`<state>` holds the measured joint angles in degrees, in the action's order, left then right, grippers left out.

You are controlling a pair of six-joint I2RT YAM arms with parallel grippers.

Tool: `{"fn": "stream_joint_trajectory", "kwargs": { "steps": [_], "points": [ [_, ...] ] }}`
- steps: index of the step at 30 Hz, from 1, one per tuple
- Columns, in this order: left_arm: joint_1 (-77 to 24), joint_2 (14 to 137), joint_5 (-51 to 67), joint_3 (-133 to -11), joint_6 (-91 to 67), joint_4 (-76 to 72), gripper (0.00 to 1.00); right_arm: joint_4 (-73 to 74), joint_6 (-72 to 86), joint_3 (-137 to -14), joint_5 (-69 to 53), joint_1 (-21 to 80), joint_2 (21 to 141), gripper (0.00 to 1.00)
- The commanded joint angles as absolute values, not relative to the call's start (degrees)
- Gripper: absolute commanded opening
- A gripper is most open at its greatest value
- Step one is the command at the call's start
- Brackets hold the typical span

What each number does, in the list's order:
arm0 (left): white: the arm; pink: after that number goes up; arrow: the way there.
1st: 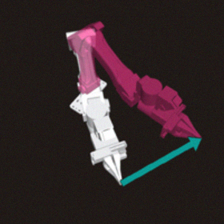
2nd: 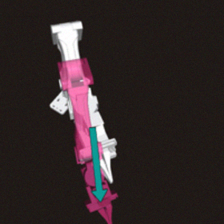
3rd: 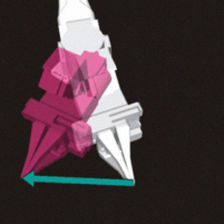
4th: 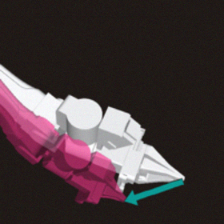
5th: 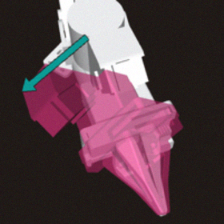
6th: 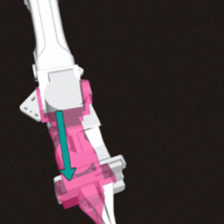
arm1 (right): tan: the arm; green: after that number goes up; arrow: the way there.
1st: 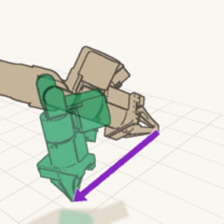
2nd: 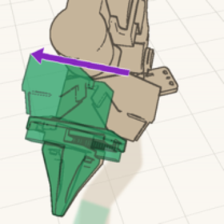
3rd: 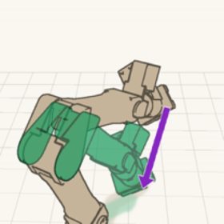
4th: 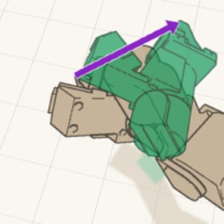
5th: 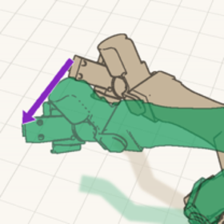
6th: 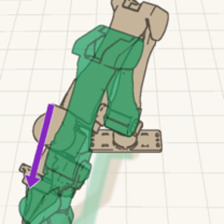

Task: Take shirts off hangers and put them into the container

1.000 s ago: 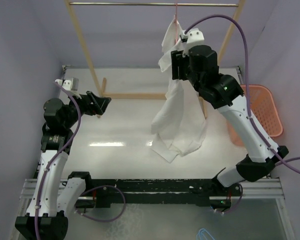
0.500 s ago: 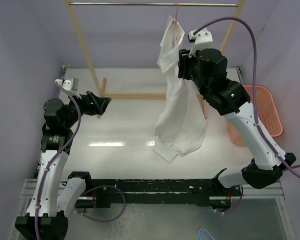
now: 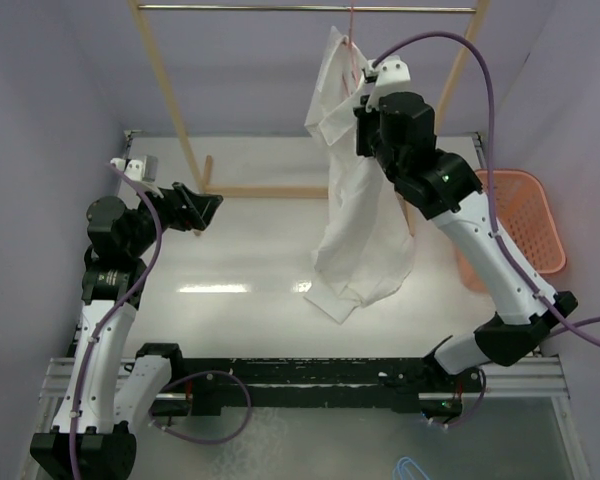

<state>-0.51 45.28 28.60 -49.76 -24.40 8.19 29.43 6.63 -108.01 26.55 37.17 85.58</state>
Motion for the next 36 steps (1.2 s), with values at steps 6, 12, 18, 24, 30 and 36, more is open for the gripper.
{"fn": "stream_joint_trajectory", "kwargs": {
  "steps": [6, 12, 18, 24, 30, 36],
  "points": [
    [-0.4, 45.0, 30.0, -49.8, -24.3, 5.3, 0.89, 20.3, 5.1, -105.8, 26.6, 36.8, 79.4, 0.00],
    [-0.4, 44.9, 30.1, -49.7, -24.3, 5.2, 0.88, 15.6, 4.2, -105.0, 26.1, 36.7, 77.6, 0.00],
    [-0.4, 44.8, 31.4, -49.6, -23.8, 4.8, 0.88, 9.4, 2.3, -102.2, 24.7, 36.7, 75.2, 0.00],
    [-0.4, 44.8, 32.8, -49.7, -22.9, 4.4, 0.88, 13.6, 1.4, -107.3, 22.3, 36.7, 75.7, 0.00],
    [-0.4, 44.4, 35.3, -49.7, -21.1, 2.7, 0.92, 24.9, 3.8, -113.8, 16.8, 36.7, 76.0, 0.00],
    [-0.7, 48.4, 40.8, -51.3, -22.8, -2.4, 0.93, 32.0, 5.7, -112.8, 11.2, 36.7, 71.2, 0.00]
  ]
}}
